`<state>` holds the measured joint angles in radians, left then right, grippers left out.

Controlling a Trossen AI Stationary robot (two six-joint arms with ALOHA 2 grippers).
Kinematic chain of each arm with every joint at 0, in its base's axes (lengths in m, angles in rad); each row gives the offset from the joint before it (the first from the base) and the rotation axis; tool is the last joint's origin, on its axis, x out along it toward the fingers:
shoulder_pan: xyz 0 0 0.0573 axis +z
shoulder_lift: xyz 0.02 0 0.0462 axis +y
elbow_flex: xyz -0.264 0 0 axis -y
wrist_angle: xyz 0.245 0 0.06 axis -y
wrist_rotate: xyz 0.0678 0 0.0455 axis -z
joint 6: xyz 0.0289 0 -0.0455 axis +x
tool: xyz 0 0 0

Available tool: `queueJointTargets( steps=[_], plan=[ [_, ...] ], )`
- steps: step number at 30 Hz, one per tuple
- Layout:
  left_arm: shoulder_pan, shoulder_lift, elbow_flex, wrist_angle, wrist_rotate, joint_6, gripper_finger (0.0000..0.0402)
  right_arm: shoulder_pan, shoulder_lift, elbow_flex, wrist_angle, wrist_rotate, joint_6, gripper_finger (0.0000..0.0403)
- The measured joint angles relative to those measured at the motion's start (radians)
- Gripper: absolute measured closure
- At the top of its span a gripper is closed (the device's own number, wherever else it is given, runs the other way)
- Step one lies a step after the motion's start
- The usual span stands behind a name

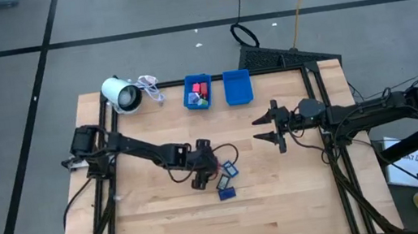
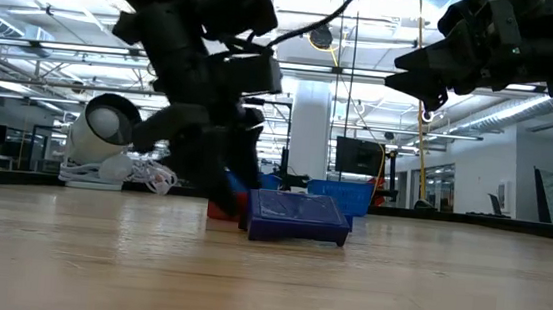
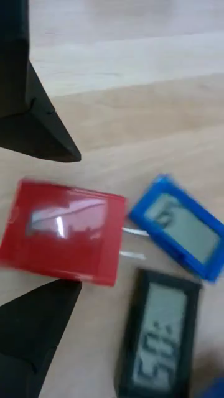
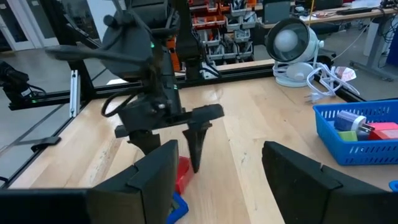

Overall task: Pick & Place Office items
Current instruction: Put the red charger adapter into the left basket

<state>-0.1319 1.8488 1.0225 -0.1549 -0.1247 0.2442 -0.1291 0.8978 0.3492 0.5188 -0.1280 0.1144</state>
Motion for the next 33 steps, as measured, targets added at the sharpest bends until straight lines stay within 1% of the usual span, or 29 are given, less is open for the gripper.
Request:
queueJointTargets(
  steps=[6,16,27,33],
  plan=[
    [0.017,0.000,0.000,0.009,0.003,-0.082,0.0096,0.000,0.000,0.000,0.001,0.000,-0.002,0.0181],
    [0.037,0.000,0.000,0.037,0.098,-0.097,0.0111,0.000,0.000,0.000,0.000,0.000,-0.002,0.0181],
    [0.038,0.000,0.000,0.033,0.098,-0.098,0.0155,0.000,0.000,0.000,0.000,0.000,0.004,0.0181],
    [0.038,0.000,0.000,0.046,0.099,-0.164,0.0172,0.000,0.000,0.000,0.000,0.000,0.004,0.0181]
  ],
)
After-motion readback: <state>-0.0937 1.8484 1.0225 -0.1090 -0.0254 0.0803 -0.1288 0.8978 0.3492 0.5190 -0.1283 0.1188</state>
